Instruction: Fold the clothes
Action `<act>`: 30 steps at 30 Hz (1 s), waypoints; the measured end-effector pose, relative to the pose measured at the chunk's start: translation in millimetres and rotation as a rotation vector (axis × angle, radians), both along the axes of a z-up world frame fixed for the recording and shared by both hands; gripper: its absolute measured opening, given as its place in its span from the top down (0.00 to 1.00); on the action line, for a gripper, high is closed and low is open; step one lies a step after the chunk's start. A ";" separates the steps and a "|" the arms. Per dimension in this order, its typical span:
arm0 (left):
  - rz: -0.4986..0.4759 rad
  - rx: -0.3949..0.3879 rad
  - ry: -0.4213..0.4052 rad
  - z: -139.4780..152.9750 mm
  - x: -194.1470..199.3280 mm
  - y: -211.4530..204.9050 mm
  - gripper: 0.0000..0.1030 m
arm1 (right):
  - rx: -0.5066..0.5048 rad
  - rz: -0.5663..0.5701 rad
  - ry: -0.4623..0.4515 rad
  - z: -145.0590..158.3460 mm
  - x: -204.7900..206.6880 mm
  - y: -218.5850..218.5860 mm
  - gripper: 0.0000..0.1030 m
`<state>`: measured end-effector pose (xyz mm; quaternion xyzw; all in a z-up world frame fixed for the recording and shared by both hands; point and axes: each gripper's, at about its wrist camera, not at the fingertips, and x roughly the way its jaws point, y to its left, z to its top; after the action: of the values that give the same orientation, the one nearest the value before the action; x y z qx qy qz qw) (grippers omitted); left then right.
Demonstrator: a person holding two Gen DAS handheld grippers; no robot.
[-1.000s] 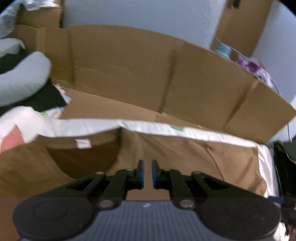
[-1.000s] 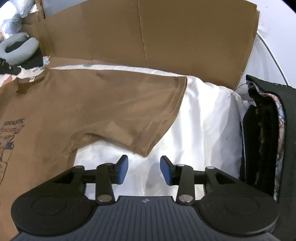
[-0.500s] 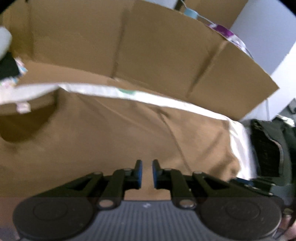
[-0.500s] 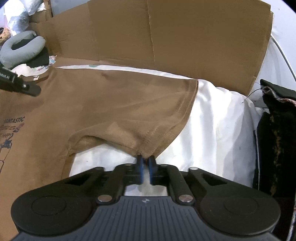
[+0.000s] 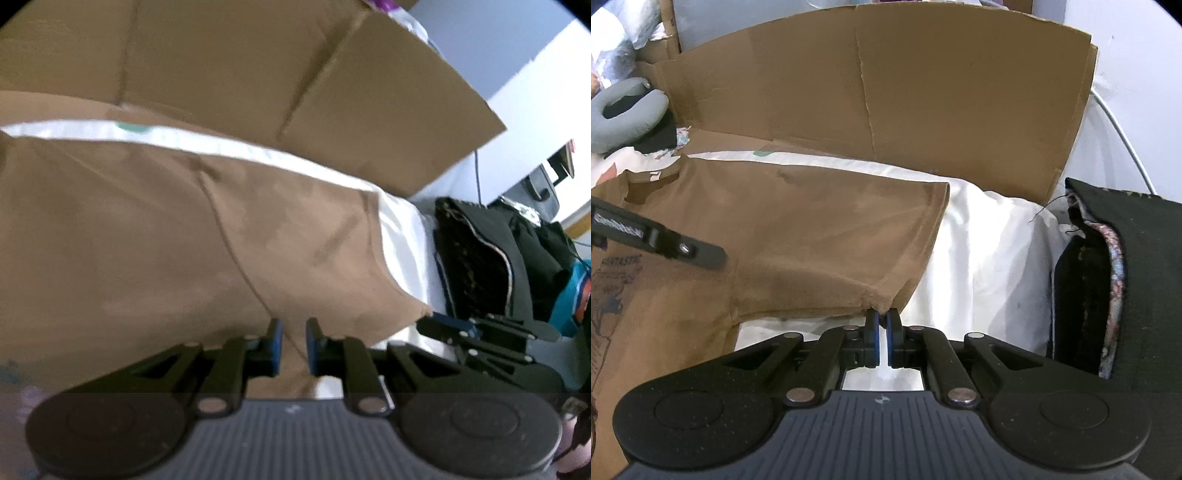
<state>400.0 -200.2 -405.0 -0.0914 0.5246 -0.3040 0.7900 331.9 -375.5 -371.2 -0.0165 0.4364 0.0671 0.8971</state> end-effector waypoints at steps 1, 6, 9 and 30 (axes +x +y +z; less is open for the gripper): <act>-0.015 0.004 -0.001 -1.8 -1.2 -5.5 0.87 | -0.004 -0.002 0.002 -0.5 -0.6 0.2 0.99; -0.031 0.054 0.027 -18.9 -1.4 -18.9 0.87 | -0.035 -0.065 0.036 -13.7 -2.4 -6.0 0.99; -0.037 0.075 0.026 -23.0 -2.3 -22.1 0.87 | 0.007 -0.114 0.060 -20.0 -8.9 -14.8 0.97; -0.045 0.118 0.031 4.7 -2.4 -9.7 0.87 | 0.683 -0.430 0.089 -63.0 -11.7 -41.8 0.55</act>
<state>397.6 -209.9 -400.3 -0.0374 0.5558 -0.2886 0.7787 320.2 -417.3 -434.1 0.3770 0.4208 0.0197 0.8248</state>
